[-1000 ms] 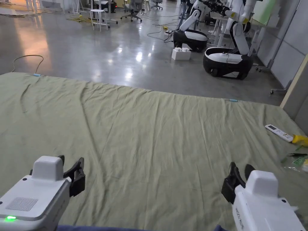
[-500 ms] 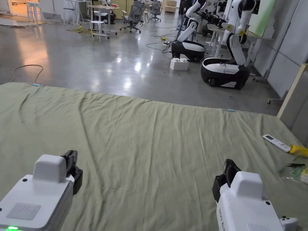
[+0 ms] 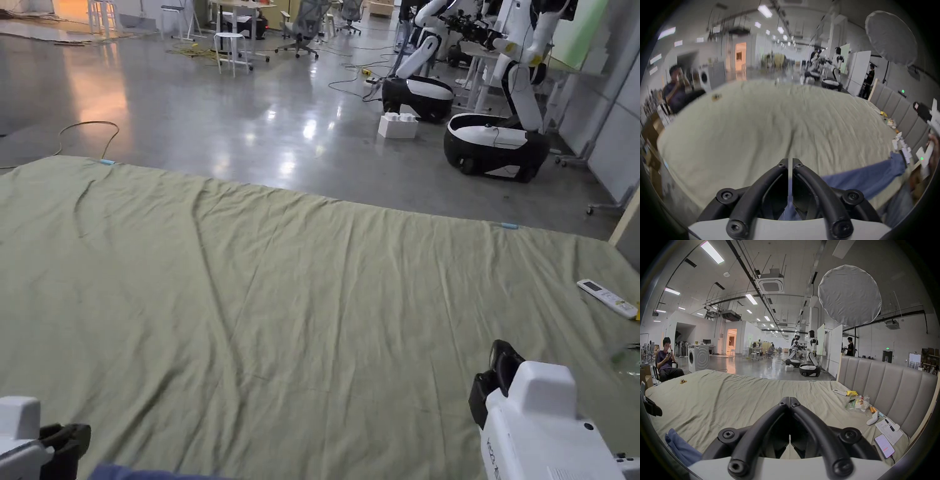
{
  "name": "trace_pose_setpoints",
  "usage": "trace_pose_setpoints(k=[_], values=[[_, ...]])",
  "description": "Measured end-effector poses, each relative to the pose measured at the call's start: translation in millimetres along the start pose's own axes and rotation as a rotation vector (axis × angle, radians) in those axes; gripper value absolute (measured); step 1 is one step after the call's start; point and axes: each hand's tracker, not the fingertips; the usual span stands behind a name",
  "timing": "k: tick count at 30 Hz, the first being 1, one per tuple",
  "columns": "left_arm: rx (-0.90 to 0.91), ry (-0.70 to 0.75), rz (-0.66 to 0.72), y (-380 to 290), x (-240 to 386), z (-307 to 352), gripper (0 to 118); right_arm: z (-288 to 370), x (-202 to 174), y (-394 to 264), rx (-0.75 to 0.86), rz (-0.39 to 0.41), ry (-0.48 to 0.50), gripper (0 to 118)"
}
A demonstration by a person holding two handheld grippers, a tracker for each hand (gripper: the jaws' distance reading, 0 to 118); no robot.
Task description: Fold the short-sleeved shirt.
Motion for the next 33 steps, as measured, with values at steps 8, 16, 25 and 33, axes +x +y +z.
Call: trace_pose_setpoints(k=[8,16,25,33], values=[[-0.229,-0.296,0.229,-23.1,-64.9,-49.0,78,0.7,-11.9,-11.3,-0.065,-0.018,0.043,1],[-0.222,-0.531,0.548,-42.0,-137.1,-98.1,82,4.4,-21.2,-19.7,-0.097,0.010,0.060,1],[-0.311,-0.674,0.581,-44.0,-70.1,-86.2,71,4.9,-27.2,-20.5,-0.114,0.013,0.061,1],[-0.341,-0.590,0.545,-49.6,-88.8,-108.8,16,5.0,-24.6,-19.0,-0.116,0.024,0.057,1]])
